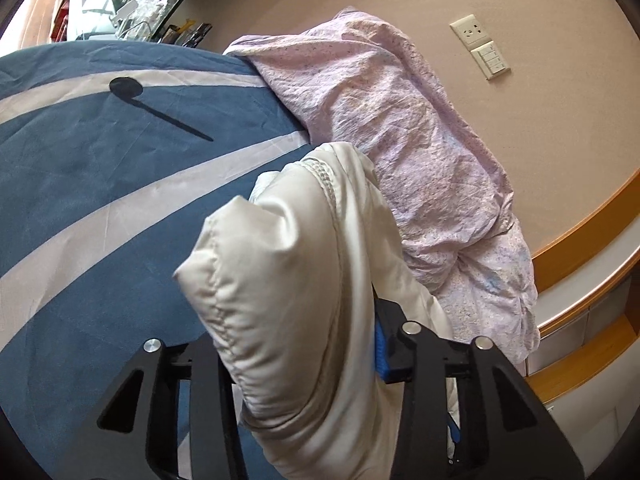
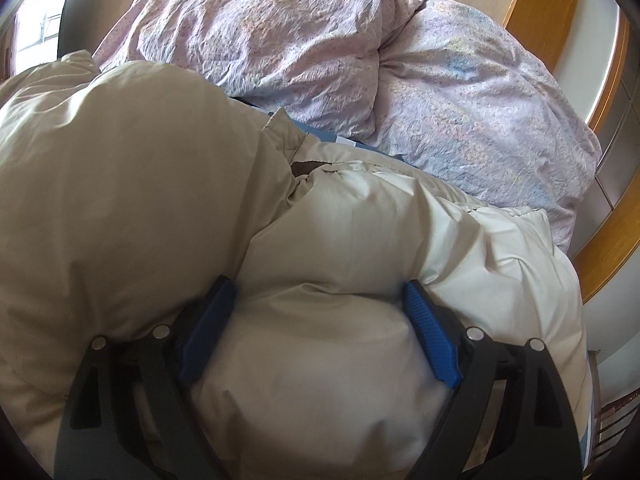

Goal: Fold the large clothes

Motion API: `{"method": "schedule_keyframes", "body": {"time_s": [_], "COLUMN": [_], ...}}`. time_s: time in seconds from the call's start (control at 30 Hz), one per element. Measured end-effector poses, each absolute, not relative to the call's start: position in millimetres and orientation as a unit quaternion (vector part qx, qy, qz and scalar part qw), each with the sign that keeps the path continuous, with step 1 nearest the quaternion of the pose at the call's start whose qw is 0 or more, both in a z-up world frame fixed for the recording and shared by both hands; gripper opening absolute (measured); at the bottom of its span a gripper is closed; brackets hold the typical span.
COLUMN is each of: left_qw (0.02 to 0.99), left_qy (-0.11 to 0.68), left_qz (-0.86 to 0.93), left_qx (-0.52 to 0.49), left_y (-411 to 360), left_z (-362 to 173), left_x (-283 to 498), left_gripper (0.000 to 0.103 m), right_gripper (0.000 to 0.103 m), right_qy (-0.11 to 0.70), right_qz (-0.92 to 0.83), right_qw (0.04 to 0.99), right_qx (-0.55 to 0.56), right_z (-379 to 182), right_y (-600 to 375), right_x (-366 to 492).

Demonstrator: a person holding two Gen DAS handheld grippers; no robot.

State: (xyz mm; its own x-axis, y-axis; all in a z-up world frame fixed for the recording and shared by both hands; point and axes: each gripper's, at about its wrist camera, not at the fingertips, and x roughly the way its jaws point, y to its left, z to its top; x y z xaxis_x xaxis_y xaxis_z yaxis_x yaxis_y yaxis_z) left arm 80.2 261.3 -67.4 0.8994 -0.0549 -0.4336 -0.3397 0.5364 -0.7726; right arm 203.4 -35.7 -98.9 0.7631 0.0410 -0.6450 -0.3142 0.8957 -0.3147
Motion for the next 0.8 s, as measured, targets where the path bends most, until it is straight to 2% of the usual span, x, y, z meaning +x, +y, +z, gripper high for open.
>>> {"method": "schedule_keyframes", "body": {"time_s": [0.13,0.47,0.63,0.8], "left_qw": [0.874,0.931,0.943,0.956], "left_qy": [0.168,0.092,0.085,0.079], "left_qz": [0.042,-0.075,-0.090,-0.105], "left_qx": [-0.455,-0.344,-0.308,-0.262], "left_y": [249,170,139,99], "left_z": [-44,37,62,80], "left_x": [76,77,80,79], "left_gripper": [0.032,0.031,0.031,0.031], "right_gripper": [0.086,0.086,0.089,0.096], "right_qy": [0.328,0.336,0.313,0.263], "right_qz": [0.093,0.114,0.138,0.129], "right_qw": [0.916,0.911,0.917,0.949], "right_qx": [-0.211,-0.212,-0.204,-0.116], "right_z": [-100,-90,-47,5], "right_y": [-35,-40,-73,-159], "right_x": [203,211,199,179]}}
